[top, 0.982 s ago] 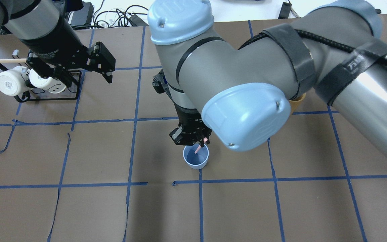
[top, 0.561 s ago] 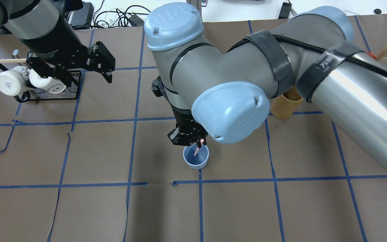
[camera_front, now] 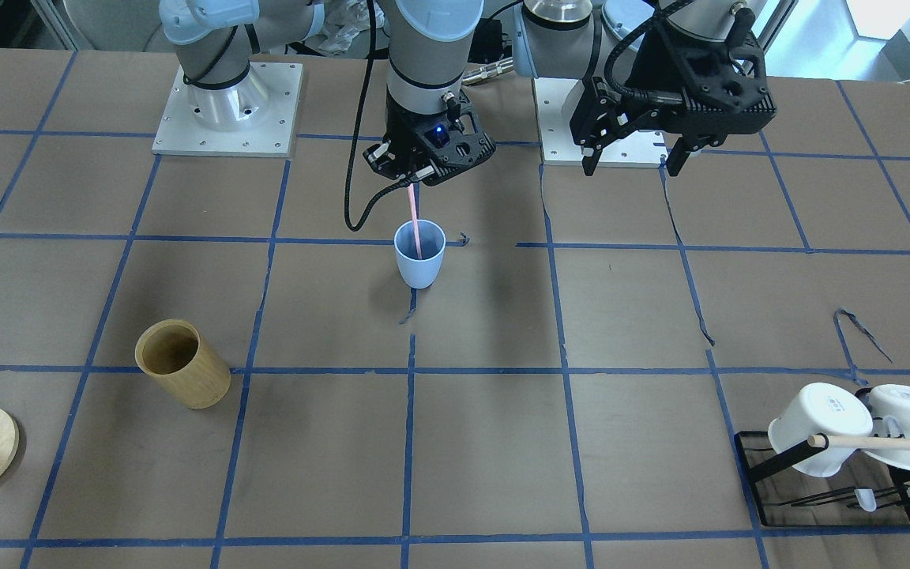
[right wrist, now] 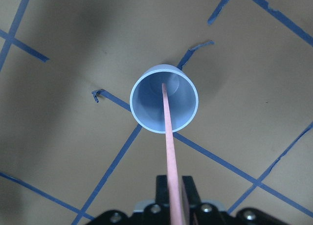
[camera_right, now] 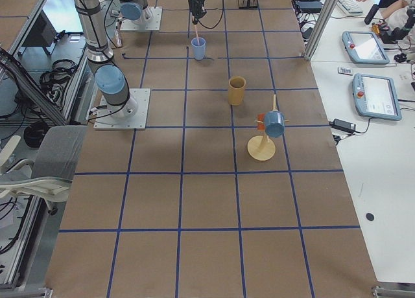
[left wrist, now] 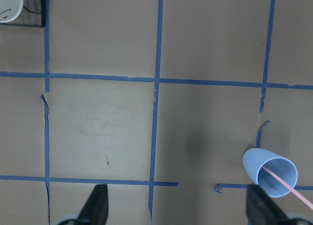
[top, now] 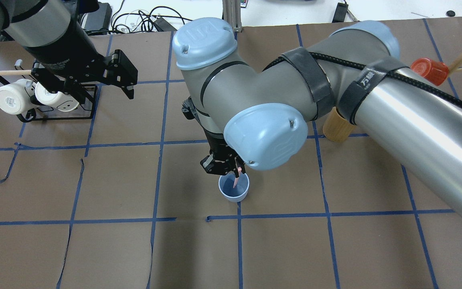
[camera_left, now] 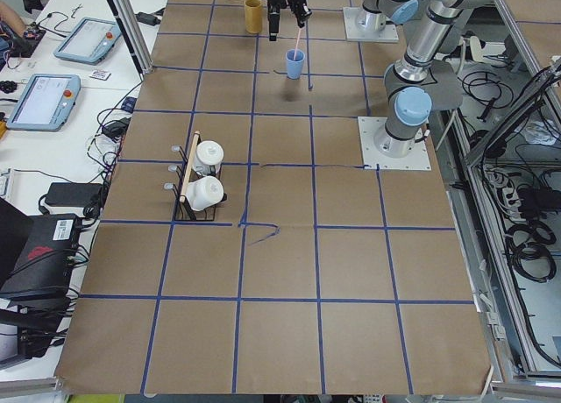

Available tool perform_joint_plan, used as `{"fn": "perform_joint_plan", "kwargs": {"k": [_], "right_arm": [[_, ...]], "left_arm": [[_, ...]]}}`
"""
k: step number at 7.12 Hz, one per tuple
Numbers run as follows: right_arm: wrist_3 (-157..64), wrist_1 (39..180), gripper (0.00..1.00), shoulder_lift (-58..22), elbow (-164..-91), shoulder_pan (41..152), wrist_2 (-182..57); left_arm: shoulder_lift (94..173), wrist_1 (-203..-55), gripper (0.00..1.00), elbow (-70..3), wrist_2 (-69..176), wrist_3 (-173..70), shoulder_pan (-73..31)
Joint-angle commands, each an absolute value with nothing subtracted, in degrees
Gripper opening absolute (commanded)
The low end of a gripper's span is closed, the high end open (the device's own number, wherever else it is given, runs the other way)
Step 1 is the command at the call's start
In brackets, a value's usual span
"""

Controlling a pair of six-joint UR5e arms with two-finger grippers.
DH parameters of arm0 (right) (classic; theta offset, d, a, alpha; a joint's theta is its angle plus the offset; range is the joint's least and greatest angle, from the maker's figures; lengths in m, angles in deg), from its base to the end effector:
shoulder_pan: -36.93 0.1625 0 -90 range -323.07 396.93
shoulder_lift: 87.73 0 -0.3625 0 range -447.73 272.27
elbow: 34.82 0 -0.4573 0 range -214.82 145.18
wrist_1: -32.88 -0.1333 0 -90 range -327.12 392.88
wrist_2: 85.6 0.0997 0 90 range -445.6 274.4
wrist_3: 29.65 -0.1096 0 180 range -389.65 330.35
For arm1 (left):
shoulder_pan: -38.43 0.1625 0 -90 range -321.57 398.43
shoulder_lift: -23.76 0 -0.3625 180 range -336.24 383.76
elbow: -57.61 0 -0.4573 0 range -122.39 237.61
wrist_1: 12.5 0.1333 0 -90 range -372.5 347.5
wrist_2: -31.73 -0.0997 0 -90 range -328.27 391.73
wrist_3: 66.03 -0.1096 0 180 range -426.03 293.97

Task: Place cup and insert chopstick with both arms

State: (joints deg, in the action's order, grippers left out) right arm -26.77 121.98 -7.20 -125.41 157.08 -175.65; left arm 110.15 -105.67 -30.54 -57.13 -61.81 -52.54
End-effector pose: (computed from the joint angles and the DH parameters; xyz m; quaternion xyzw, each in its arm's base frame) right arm 0.4100 -0.4406 0.3136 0.2830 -0.9544 -0.0927 0.0229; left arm -0.1445 -0.5340 0.4623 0.0282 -0.9994 0.0195 0.0108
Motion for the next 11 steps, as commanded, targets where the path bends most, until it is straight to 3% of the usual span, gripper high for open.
{"fn": "perform_joint_plan", "kwargs": {"k": [1,2,6,11], "right_arm": [[-26.2,123.2,0.46,-7.3,-125.3,157.0,-175.8],[-25.4,124.2,0.64,-6.8,-124.7,155.9,-175.8],[-17.1,124.8,1.00,-4.2,-118.4,147.3,-176.2],[-17.7,123.9,1.00,1.9,-118.1,126.9,-176.0]], "left_arm": [[110.2,-105.7,1.00,-30.5,-57.1,-61.8,-52.5],[110.2,-105.7,1.00,-30.5,-57.1,-61.8,-52.5],[110.2,-105.7,1.00,-30.5,-57.1,-61.8,-52.5],[110.2,-105.7,1.00,-30.4,-57.1,-61.8,-52.4]]}}
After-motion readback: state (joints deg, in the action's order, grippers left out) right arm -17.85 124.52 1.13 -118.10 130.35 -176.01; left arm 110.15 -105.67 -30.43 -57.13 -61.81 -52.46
